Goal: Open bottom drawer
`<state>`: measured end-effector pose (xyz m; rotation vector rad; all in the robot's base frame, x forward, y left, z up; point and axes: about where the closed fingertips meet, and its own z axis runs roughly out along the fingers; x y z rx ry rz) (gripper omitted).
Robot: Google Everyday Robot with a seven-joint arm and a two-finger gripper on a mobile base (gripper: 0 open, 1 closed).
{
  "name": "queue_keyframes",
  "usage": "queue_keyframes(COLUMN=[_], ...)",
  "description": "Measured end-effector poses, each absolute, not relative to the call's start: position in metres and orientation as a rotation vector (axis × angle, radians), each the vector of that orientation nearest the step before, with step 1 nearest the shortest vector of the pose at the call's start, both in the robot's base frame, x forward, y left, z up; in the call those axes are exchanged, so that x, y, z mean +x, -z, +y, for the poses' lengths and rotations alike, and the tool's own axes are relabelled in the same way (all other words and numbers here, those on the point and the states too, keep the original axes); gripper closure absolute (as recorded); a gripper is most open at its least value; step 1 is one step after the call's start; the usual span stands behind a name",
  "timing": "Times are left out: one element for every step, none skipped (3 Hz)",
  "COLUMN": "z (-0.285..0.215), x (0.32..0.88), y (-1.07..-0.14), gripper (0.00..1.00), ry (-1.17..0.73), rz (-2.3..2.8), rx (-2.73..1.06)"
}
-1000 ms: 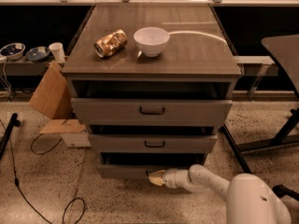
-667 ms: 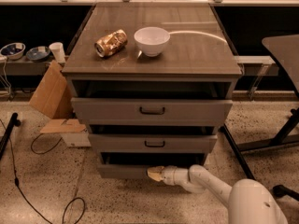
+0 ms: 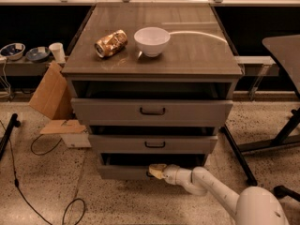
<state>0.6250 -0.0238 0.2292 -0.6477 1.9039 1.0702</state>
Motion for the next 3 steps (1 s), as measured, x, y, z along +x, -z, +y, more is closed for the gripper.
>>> queue_keyframes(z=[-0.017, -0.009, -0.003], x=[0.632, 0.638, 0.643], y=[-0.237, -0.244, -0.254], gripper=[1.0, 1.0, 1.0], ry=[-1.061, -1.021, -0.959], rz=[1.86, 1.811, 1.76], rx=[-0.678, -0.733, -0.799])
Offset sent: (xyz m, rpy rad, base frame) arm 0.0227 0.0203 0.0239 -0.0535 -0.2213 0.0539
